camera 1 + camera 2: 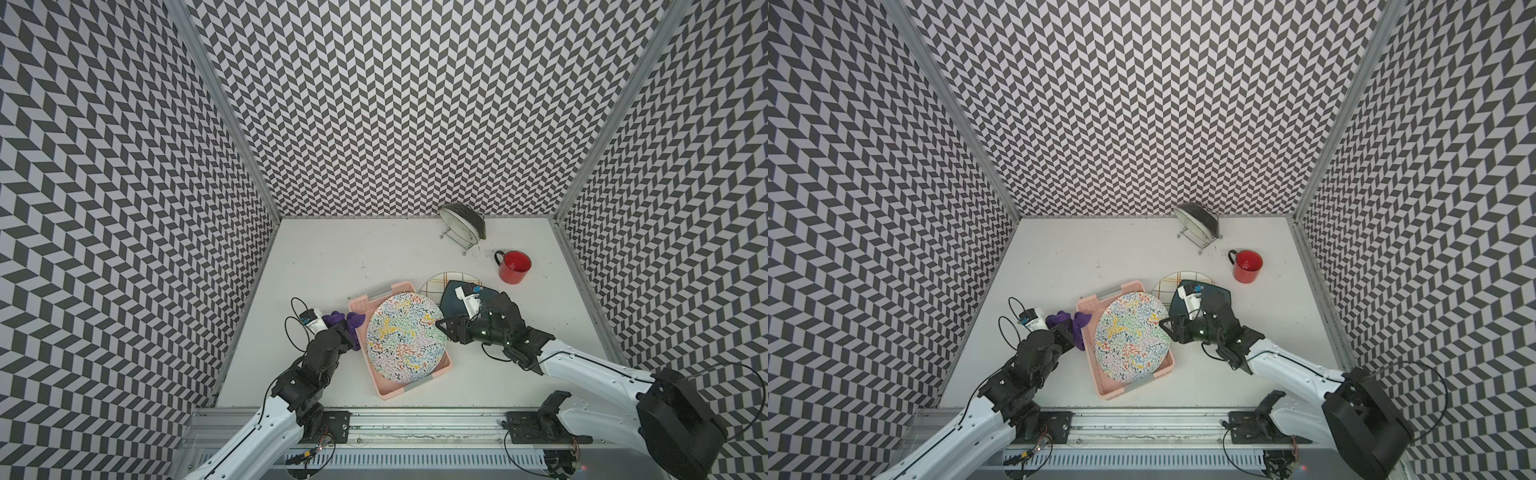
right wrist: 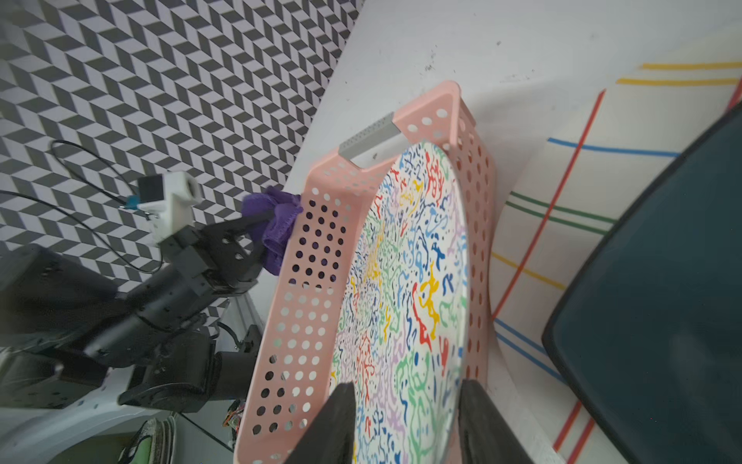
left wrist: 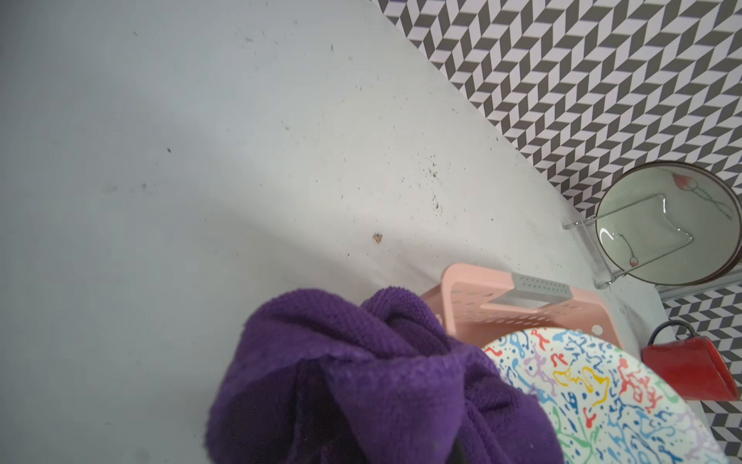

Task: Wipe the wet plate dry
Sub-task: Pick up the plate from the bin.

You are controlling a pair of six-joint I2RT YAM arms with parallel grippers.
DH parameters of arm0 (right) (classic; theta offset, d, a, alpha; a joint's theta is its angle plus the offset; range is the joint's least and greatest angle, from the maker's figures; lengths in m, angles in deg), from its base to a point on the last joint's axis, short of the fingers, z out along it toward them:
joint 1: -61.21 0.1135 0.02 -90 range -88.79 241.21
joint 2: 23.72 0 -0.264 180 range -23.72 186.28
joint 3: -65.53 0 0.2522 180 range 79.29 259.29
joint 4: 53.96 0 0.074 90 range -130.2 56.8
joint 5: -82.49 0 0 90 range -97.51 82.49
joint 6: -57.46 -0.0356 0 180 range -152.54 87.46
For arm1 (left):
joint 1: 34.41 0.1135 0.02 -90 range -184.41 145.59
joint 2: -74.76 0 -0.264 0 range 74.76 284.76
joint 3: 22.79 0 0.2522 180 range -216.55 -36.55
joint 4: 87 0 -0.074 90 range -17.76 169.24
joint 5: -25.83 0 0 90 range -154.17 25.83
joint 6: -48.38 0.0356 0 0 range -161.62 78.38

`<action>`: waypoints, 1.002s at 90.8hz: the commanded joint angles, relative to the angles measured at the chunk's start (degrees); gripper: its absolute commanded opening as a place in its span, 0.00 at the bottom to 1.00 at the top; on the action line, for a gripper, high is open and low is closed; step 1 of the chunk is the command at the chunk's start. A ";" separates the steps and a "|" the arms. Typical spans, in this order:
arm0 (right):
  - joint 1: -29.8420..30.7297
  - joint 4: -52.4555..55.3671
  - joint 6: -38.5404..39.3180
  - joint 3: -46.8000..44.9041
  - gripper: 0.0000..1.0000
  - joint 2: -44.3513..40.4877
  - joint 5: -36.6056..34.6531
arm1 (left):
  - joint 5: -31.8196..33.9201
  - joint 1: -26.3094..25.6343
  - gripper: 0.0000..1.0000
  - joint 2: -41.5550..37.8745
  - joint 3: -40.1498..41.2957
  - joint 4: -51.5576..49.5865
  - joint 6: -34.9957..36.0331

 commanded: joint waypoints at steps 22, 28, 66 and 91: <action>4.58 -10.04 -4.02 3.47 0.44 2.01 3.81 | -7.65 0.24 0.00 -0.32 4.04 11.10 -1.85; 5.82 -8.54 -3.38 4.55 0.45 4.13 1.18 | -8.06 0.19 0.00 -0.24 4.04 11.73 -1.74; 6.98 -6.87 -3.48 9.13 0.00 9.83 -5.47 | -5.14 0.15 0.00 -6.16 -4.75 2.72 3.69; 6.85 -7.03 -5.78 12.67 0.00 -0.32 -7.93 | -18.93 0.15 0.00 -6.27 -25.46 0.96 20.47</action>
